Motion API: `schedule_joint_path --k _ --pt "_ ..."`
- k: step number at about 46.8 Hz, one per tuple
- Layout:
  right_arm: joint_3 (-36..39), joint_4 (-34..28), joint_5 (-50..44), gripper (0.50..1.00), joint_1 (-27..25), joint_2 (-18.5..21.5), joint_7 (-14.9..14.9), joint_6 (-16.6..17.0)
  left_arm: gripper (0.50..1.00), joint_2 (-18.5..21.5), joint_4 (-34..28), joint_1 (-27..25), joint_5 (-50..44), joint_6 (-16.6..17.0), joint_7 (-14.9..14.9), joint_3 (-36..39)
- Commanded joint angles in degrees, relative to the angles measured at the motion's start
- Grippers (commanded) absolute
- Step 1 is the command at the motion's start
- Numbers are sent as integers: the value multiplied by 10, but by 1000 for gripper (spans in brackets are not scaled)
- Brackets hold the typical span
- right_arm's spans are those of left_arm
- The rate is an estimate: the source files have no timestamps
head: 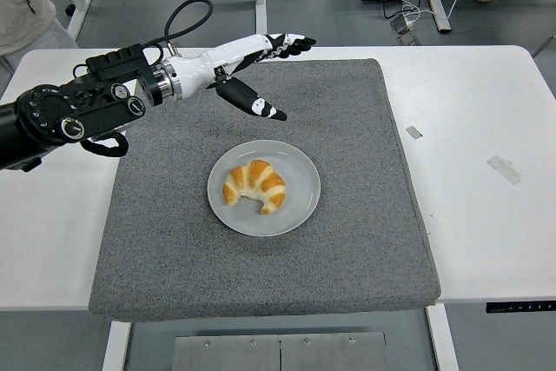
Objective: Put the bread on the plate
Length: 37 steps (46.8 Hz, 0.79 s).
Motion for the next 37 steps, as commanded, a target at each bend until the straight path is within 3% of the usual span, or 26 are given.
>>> schedule_joint_path --k 1,9,16,21,24,32,37 --pt "0 0 0 1000 0 0 0 0 989 10 6 17 -51 -1 0 -12" --pt "0 0 0 1000 -1 0 0 0 987 32 10 79 -127 -3 0 -79" --pt "0 0 0 1000 -1 0 0 0 987 36 10 156 -184 -14 0 -192" --pt "-1 0 0 1000 -2 0 0 0 989 35 11 218 -221 -13 58 -309" --pt "-1 0 0 1000 -2 0 0 0 989 31 10 250 -227 -12 78 -381" --pt "-1 1 0 1000 -2 0 0 0 989 1 11 303 -228 -13 107 -517" --pt "-1 1 0 1000 -2 0 0 0 989 -28 10 317 -246 -12 109 -568"
